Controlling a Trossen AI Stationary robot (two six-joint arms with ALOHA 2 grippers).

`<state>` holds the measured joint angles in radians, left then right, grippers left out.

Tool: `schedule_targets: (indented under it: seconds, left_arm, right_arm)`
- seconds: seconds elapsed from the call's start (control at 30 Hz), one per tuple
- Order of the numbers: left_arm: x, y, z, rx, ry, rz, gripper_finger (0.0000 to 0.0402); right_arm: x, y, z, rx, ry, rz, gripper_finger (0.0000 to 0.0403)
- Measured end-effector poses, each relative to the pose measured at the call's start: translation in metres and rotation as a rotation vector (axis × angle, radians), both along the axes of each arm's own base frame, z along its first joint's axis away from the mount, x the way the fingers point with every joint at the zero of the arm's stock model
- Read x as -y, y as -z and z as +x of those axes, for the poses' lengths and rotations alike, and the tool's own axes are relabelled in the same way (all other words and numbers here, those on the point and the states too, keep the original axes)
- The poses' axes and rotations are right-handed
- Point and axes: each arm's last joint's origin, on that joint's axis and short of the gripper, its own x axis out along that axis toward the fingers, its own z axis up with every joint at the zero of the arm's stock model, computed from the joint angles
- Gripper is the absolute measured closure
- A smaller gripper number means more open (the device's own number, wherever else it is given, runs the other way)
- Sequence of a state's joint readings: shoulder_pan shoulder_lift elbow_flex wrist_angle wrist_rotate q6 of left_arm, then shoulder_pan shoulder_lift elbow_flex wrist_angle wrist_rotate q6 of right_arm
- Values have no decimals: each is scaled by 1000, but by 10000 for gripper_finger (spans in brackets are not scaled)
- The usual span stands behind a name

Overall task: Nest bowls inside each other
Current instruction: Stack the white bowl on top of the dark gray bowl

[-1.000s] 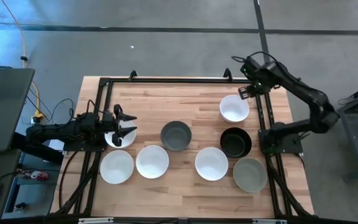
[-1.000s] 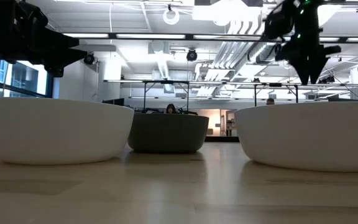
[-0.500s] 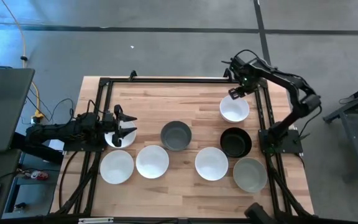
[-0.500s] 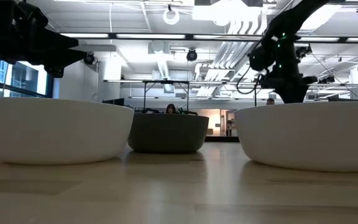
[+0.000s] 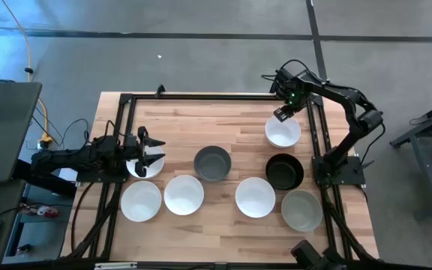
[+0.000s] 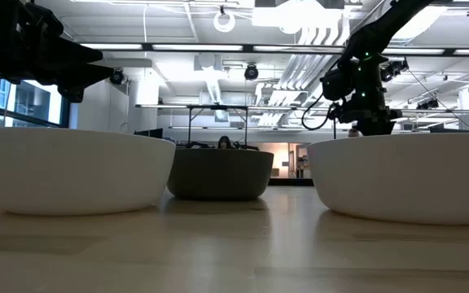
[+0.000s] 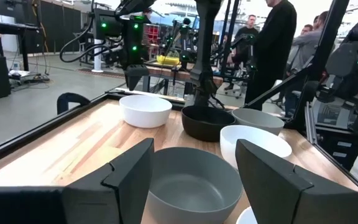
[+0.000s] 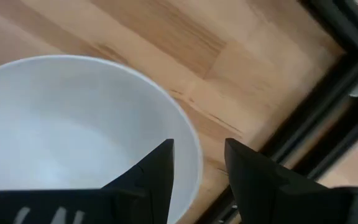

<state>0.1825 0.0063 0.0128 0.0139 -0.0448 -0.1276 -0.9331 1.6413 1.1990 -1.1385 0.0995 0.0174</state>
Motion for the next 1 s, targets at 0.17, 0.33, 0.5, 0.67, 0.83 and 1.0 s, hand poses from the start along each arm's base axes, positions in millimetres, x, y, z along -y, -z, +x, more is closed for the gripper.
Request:
schedule_targets:
  seconds: [0.17,0.33,0.5,0.67,0.83,1.0]
  left_arm:
    - [0,0,0,2,0,-7,186]
    - [0,0,0,4,0,-18,186]
    - [0,0,0,5,0,-18,186]
    - [0,0,0,5,0,-18,186]
    - [0,0,0,5,0,-18,186]
    - [0,0,0,5,-1,-18,186]
  right_arm:
    - [0,0,0,1,-15,3,267]
    - [-1,4,-2,-8,-14,11,267]
    - [-5,16,-8,-28,-9,45,267]
    - [-7,29,-15,-32,13,52,267]
    - [-8,41,-20,-29,27,52,267]
    - [-7,43,-21,-22,35,42,276]
